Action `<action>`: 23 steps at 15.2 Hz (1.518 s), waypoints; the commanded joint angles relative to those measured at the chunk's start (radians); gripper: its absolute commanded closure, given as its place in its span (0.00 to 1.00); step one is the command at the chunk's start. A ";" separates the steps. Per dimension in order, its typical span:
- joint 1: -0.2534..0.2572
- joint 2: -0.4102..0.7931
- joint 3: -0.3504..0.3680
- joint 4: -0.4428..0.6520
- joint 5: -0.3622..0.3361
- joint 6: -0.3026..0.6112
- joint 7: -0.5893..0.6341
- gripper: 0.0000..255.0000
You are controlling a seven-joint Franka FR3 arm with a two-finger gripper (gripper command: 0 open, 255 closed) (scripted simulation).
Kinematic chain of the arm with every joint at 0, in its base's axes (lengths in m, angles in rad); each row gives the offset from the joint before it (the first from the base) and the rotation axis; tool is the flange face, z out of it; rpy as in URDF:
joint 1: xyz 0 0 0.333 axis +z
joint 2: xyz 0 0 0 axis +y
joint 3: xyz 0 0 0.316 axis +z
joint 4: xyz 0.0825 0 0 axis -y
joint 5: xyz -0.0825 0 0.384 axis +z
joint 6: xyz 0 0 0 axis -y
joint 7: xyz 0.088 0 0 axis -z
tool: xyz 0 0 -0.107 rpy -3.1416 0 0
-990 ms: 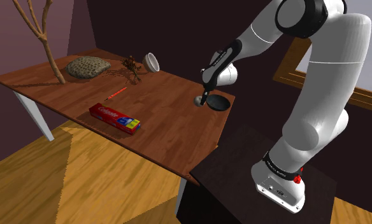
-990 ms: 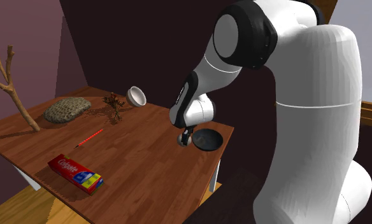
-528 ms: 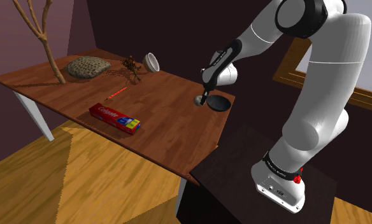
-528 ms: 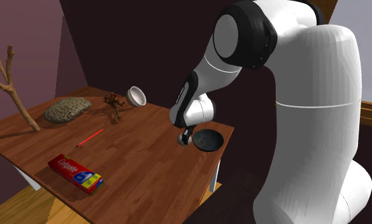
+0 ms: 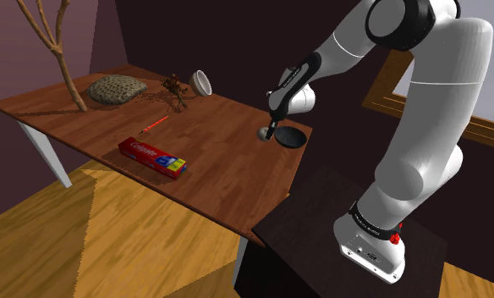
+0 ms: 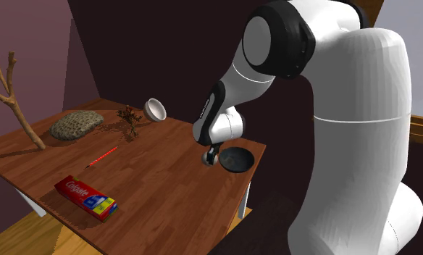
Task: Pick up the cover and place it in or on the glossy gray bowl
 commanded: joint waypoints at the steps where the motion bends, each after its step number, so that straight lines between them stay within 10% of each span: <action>1: 0.003 -0.012 -0.002 -0.003 -0.003 -0.013 0.003 1.00; 23: 0.021 -0.272 -0.028 0.011 -0.053 -0.286 0.041 1.00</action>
